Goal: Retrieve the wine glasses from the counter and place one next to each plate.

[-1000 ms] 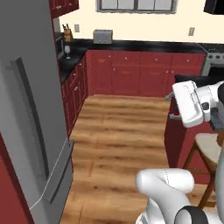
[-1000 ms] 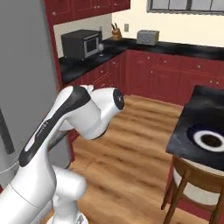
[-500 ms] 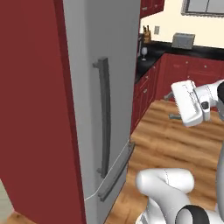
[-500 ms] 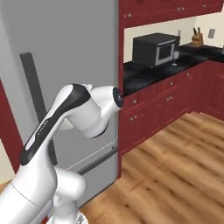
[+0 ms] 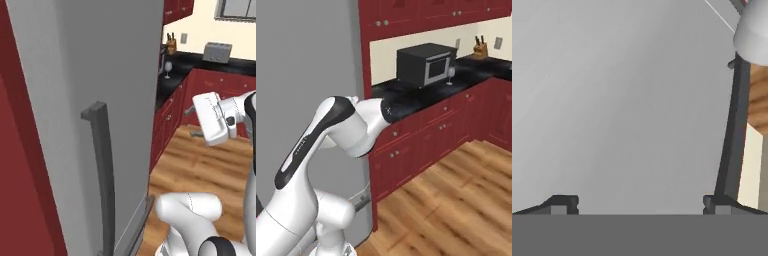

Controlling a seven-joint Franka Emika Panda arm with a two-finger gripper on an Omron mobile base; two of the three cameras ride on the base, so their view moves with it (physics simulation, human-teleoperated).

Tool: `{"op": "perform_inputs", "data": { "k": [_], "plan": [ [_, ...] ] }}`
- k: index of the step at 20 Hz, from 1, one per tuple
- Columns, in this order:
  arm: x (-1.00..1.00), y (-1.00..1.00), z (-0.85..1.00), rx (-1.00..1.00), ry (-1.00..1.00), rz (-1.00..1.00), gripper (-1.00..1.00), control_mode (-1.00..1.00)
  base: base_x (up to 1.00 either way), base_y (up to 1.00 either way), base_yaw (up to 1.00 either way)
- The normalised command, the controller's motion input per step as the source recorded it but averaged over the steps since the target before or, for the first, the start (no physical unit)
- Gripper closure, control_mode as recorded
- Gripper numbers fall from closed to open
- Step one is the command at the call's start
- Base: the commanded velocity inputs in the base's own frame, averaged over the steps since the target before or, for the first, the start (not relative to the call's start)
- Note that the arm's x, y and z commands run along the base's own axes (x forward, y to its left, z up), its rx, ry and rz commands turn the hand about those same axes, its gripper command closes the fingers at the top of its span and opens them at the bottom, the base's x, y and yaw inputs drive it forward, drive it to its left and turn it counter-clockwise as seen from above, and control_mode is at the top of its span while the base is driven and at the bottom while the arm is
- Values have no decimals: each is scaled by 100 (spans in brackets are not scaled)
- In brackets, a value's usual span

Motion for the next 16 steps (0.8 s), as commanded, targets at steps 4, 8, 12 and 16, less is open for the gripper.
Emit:
{"op": "perform_inputs", "data": {
  "k": [4, 8, 12, 16],
  "plan": [
    [0, 0, 0, 0, 0, 0, -100, 100, 67, -100, 35],
    [0, 0, 0, 0, 0, 0, -100, 100, 24, -95, 55],
    [0, 0, 0, 0, 0, 0, -100, 100, -4, -100, 53],
    [0, 0, 0, 0, 0, 0, -100, 100, -21, -100, 53]
  ]
}}
